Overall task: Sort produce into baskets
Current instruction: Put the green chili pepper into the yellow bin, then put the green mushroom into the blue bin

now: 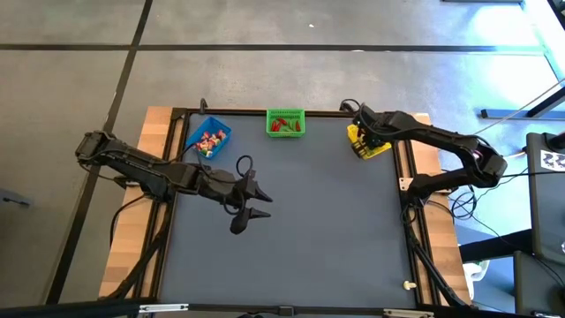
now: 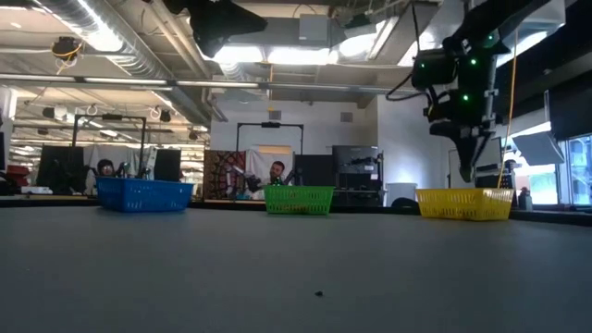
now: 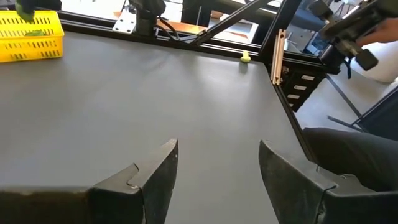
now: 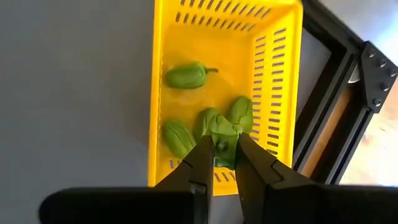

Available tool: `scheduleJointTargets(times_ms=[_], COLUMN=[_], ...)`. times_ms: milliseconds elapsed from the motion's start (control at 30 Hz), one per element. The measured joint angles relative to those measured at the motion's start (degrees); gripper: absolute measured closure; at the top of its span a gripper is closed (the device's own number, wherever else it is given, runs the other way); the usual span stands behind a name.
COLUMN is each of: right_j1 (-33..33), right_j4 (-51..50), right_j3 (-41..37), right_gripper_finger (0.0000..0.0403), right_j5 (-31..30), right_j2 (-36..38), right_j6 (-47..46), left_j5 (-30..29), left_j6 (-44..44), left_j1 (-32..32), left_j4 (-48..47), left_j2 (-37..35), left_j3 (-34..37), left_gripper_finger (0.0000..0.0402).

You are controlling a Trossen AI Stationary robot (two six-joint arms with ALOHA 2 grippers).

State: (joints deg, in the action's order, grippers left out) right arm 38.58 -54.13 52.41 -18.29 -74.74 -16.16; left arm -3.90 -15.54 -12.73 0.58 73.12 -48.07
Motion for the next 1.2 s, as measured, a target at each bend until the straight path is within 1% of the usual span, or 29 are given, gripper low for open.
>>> scheduleJointTargets(times_ms=[133, 267, 333, 400, 633, 700, 800, 933, 1033, 1200], right_j1=[1.35, 1.34, 1.3, 1.32, 1.19, 1.15, 0.64, -2.95, -7.62, -16.56], right_j4=[2.29, 5.79, 6.5, 6.89, 5.51, 3.85, 0.7, -4.92, -6.89, -7.13], right_j3=[-2.93, -4.74, -5.08, -5.08, -4.75, -3.8, -1.31, 2.49, 4.39, 4.94], right_gripper_finger=[0.0358, 0.0358, 0.0351, 0.0332, 0.0237, 0.0221, 0.0211, 0.0214, 0.0217, 0.0219], right_j5=[-1.74, -2.13, -1.98, -2.05, -1.41, -0.6, 4.0, 4.93, 6.3, 9.49], right_j2=[0.0, 0.0, -0.14, -0.41, -0.42, -0.2, 0.04, 0.68, 1.46, 3.32], right_j6=[0.41, 0.39, 0.3, -0.02, 0.86, 1.42, 2.43, 2.44, 1.13, -3.27], left_j5=[-0.49, -0.49, -0.48, -0.49, -0.46, -0.46, -0.46, -0.46, -0.46, -0.45], left_j6=[0.74, 1.67, 2.03, 2.09, 2.02, 2.05, 2.05, 2.04, 2.03, 1.96], left_j1=[0.0, 0.0, 0.0, 0.0, 0.01, 0.0, 0.0, 0.0, 0.0, 0.0], left_j4=[0.0, 0.01, 0.02, 0.02, 0.02, 0.02, 0.02, 0.02, 0.02, 0.02], left_j2=[0.0, 0.0, 0.0, 0.0, 0.0, 0.0, 0.0, 0.0, 0.0, 0.0], left_j3=[0.0, 0.0, 0.0, 0.0, 0.0, 0.0, 0.0, 0.0, 0.0, 0.0], left_gripper_finger=[0.0182, 0.0182, 0.0182, 0.0182, 0.0182, 0.0182, 0.0182, 0.0182, 0.0182, 0.0183])
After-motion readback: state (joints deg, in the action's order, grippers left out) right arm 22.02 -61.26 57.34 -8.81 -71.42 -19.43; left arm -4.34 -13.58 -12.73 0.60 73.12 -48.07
